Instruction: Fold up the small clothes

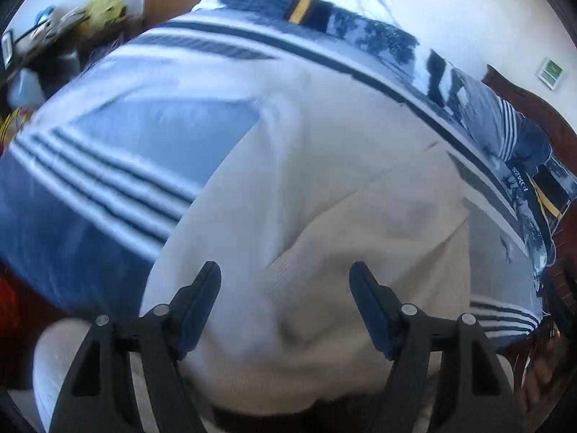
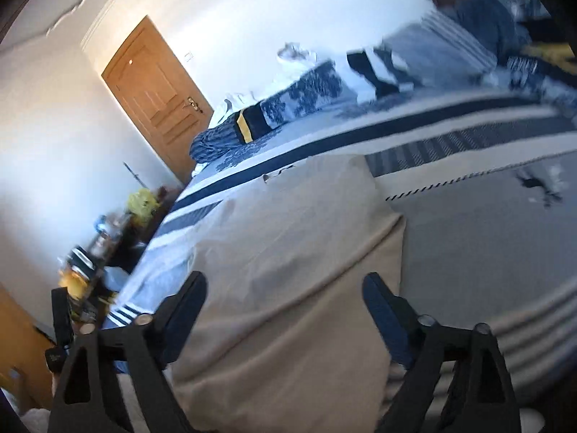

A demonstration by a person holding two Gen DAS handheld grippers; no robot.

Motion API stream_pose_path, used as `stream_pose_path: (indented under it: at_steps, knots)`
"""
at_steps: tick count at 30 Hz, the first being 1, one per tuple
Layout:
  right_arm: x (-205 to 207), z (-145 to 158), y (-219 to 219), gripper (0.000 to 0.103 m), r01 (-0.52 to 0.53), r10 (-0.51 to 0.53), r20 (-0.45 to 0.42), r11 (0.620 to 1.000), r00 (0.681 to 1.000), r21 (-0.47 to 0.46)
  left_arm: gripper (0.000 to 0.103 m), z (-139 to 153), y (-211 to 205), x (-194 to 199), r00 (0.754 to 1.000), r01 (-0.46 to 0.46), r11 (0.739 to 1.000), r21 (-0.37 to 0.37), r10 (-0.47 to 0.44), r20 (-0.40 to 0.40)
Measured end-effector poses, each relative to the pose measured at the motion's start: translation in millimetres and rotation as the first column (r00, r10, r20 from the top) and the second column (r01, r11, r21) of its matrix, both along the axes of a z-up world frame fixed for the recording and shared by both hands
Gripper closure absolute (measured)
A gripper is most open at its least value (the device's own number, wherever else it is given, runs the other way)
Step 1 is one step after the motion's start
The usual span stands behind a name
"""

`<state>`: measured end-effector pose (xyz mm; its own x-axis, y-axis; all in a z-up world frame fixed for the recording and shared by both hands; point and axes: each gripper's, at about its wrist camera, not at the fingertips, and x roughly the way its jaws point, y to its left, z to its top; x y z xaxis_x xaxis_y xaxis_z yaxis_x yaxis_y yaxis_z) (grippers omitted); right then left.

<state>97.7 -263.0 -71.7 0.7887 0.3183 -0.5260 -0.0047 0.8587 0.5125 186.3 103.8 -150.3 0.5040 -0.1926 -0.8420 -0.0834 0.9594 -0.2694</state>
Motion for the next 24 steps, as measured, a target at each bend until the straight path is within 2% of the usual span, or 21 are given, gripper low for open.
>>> stream_pose_path:
  at_steps: [3, 6, 10, 12, 14, 15, 17, 18, 20, 22, 24]
  knots:
    - [-39.5, 13.4, 44.6, 0.002, 0.050, -0.048, 0.050, 0.998, 0.998, -0.045, 0.030, -10.0, 3.4, -16.2, 1.000, 0.020, 1.000, 0.015, -0.020, 0.021]
    - [-46.1, 20.7, 78.2, 0.001, -0.018, 0.020, 0.028, 0.997, 0.999, -0.074, 0.030, -14.2, 3.5, -30.1, 0.997, 0.043, 0.997, 0.067, -0.047, 0.065]
    - [-35.8, 20.9, 117.2, 0.001, -0.144, 0.135, -0.094, 0.985, 0.986, -0.094, 0.030, -22.2, 12.2, -35.3, 0.996, 0.083, 0.996, -0.036, -0.082, 0.034]
    - [-25.3, 13.9, 131.2, 0.003, -0.166, 0.149, -0.160, 0.981, 0.976, -0.101, 0.030, -22.7, 14.8, -26.5, 0.997, 0.081, 0.992, -0.094, -0.080, 0.021]
    - [-9.1, -2.2, 146.9, 0.015, -0.219, 0.188, -0.248, 0.970, 0.950, -0.102, 0.030, -23.3, 14.9, -15.1, 0.995, 0.102, 0.986, -0.129, -0.103, 0.001]
    - [-2.4, -9.8, 152.1, 0.018, -0.233, 0.197, -0.279, 0.967, 0.940, -0.100, 0.030, -24.3, 13.9, -8.0, 0.994, 0.110, 0.987, -0.115, -0.112, -0.012]
    - [19.0, -32.0, 157.5, 0.031, -0.242, 0.206, -0.339, 0.968, 0.918, -0.069, 0.031, -33.7, 5.9, 6.8, 0.990, 0.132, 0.991, -0.034, -0.133, -0.045]
    - [28.1, -43.5, 159.0, 0.031, -0.242, 0.210, -0.360, 0.969, 0.909, -0.045, 0.038, -41.0, 2.8, 12.1, 0.987, 0.148, 0.989, -0.029, -0.150, -0.052]
    - [46.7, -65.6, 158.8, 0.035, -0.220, 0.205, -0.399, 0.975, 0.894, 0.010, 0.044, -58.4, 4.8, 18.1, 0.986, 0.157, 0.982, -0.107, -0.162, -0.043]
    - [61.5, -87.6, 163.3, 0.046, -0.225, 0.239, -0.440, 0.971, 0.865, 0.086, 0.049, -72.2, 11.8, 23.2, 0.988, 0.124, 0.977, -0.171, -0.137, -0.070]
    - [69.9, -104.7, 175.1, 0.047, -0.244, 0.273, -0.472, 0.962, 0.838, 0.124, 0.055, -74.5, 16.1, 28.0, 0.989, 0.104, 0.975, -0.197, -0.122, -0.082]
